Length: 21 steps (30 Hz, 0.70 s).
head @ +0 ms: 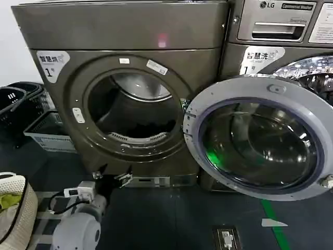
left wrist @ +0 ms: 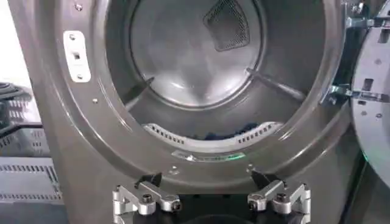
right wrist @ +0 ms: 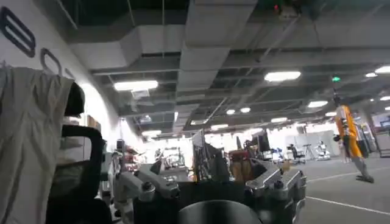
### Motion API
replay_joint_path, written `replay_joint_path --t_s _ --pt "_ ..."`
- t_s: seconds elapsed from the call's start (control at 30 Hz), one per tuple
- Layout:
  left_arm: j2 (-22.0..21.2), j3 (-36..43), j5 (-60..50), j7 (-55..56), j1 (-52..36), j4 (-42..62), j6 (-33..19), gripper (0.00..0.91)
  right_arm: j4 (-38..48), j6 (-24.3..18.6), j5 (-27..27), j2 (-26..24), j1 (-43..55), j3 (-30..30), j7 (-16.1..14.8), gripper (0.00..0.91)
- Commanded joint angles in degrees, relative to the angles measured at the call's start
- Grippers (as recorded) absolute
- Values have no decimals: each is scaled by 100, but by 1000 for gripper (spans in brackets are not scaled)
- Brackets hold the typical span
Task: Grasp the clothes from the dryer.
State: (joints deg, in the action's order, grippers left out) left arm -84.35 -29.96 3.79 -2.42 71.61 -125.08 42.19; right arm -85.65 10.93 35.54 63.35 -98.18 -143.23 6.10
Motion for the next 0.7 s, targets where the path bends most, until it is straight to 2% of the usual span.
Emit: replay_joint_path --t_s 0.03,0.7 --pt "5 9 -6 -5 3 1 281 907 -5 -6 2 -1 1 -6 5 907" --pt "7 47 -43 -36 6 -9 281 907 -15 -2 -11 19 8 3 8 907"
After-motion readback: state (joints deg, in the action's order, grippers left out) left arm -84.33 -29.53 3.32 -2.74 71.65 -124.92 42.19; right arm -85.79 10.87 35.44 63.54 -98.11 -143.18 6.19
